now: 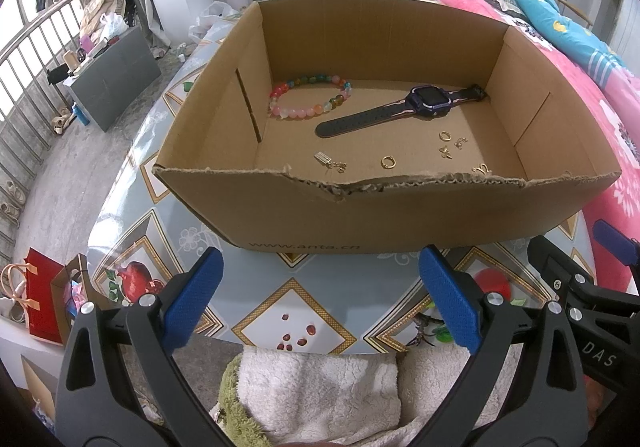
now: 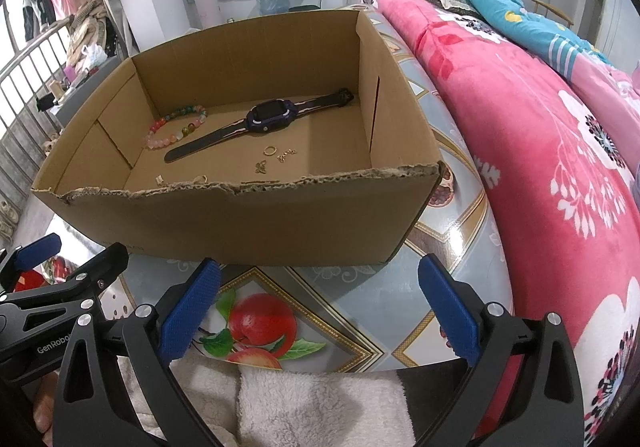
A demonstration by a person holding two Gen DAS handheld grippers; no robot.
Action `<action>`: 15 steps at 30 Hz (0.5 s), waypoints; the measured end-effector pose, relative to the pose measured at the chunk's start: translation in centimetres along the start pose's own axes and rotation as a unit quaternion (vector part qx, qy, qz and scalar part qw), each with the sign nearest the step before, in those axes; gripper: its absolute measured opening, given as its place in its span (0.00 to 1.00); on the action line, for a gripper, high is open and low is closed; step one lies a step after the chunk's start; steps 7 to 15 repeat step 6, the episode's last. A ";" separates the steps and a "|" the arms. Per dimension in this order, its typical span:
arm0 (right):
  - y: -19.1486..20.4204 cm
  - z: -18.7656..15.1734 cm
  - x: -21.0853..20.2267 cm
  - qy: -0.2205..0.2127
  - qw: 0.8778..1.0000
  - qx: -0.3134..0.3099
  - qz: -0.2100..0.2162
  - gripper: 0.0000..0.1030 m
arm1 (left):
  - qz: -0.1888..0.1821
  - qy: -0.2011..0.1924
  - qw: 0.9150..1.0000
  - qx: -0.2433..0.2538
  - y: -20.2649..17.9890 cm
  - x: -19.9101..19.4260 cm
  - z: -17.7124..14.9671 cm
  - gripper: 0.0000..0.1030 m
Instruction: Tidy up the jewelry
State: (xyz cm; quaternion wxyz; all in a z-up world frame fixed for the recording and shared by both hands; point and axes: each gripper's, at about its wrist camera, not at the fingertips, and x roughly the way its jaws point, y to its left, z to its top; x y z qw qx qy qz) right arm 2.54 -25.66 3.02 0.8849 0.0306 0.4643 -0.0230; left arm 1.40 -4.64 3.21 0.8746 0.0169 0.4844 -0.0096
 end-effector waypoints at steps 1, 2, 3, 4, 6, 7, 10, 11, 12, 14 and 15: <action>0.0 0.0 0.0 0.000 1.000 0.000 0.000 0.94 | 0.000 0.000 1.000 0.000 0.0 0.0 0.0 0.92; 0.0 0.0 0.0 0.000 1.000 0.000 0.000 0.94 | 0.000 0.000 1.000 0.000 0.0 0.0 0.0 0.92; 0.0 0.0 0.0 0.000 1.000 0.000 0.000 0.94 | 0.000 0.000 1.000 0.000 0.0 0.0 0.0 0.92; 0.0 0.0 0.0 0.000 1.000 0.000 0.000 0.94 | 0.000 0.000 1.000 0.000 0.0 0.0 0.0 0.92; 0.0 0.0 0.0 0.000 1.000 0.000 0.000 0.94 | 0.001 0.000 1.000 0.000 0.0 0.0 0.0 0.92; 0.0 0.0 0.0 0.000 1.000 0.000 0.000 0.94 | 0.001 0.000 1.000 0.000 0.0 0.0 0.0 0.92; 0.0 0.0 0.0 0.000 1.000 0.000 0.000 0.94 | 0.001 0.000 1.000 0.000 0.0 0.0 0.0 0.92; 0.0 0.0 0.0 0.000 1.000 0.000 0.000 0.94 | 0.001 0.000 1.000 0.000 0.0 0.0 0.0 0.92; 0.0 0.0 0.0 0.000 1.000 0.000 0.000 0.94 | 0.001 0.000 1.000 0.000 0.0 0.0 0.0 0.92; 0.0 0.0 0.0 0.000 1.000 0.000 0.000 0.94 | 0.001 0.000 1.000 0.000 0.0 0.0 0.0 0.92; 0.0 0.0 0.0 0.000 1.000 0.000 0.000 0.94 | 0.001 0.000 1.000 0.000 0.0 0.0 0.0 0.92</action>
